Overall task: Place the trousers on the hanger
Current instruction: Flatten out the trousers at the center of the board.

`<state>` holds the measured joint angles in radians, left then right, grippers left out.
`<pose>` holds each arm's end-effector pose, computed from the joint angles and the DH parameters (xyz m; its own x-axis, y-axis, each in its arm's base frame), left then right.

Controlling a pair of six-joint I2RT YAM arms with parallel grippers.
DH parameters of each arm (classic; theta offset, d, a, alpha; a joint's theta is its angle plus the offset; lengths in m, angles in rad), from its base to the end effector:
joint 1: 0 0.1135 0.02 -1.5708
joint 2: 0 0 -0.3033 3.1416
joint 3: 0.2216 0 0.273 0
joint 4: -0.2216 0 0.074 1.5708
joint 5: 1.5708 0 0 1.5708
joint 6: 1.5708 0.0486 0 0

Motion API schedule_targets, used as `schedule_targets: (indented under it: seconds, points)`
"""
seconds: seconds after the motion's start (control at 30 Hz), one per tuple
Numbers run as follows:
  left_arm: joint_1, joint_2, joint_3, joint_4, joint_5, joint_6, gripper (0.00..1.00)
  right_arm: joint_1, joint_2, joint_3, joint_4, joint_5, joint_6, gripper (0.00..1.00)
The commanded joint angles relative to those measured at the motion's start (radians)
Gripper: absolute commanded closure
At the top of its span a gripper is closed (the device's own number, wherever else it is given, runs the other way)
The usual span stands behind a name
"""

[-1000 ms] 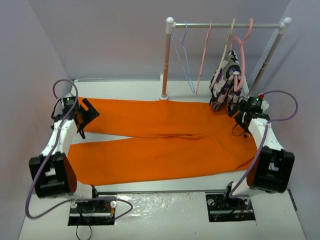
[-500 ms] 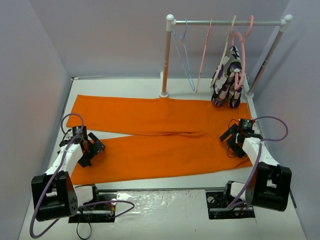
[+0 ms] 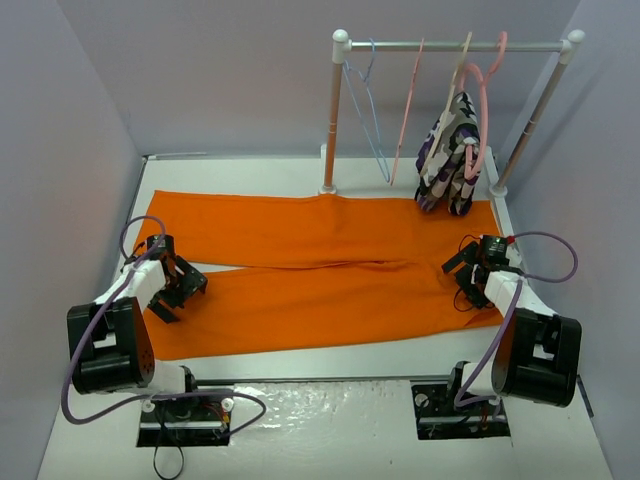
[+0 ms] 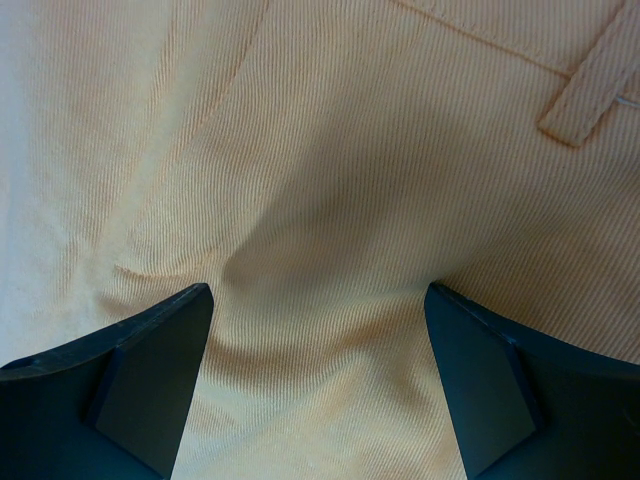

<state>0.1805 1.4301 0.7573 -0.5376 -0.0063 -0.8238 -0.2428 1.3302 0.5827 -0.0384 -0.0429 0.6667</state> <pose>0.2620 0.0481 0.1800 -0.4921 -0.8356 -0.2439 -0.7989 0.5449 -0.2547 0.2630 -0.0630 0.1843 -0.4093 0.7379 -0.5367 0.5903 0.6626 0.4609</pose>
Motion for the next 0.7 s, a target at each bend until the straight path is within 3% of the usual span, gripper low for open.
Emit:
schedule_targets:
  seconds: [0.0,0.33,0.53,0.67]
  points:
    - [0.033,0.141,0.086,0.188,-0.028,0.009,0.12,-0.013,0.061,0.009,0.070,0.034,0.019,0.15]
    - [0.036,0.291,0.323,0.193,0.006,0.059,0.12,0.002,0.073,0.094,0.070,0.034,-0.018,0.15]
    - [0.039,0.124,0.360,0.105,0.006,0.119,0.11,0.035,-0.070,0.148,-0.065,0.088,-0.056,0.15]
    - [0.053,-0.029,0.278,0.029,-0.030,0.103,0.09,0.039,-0.194,0.148,-0.168,0.097,-0.066,0.12]
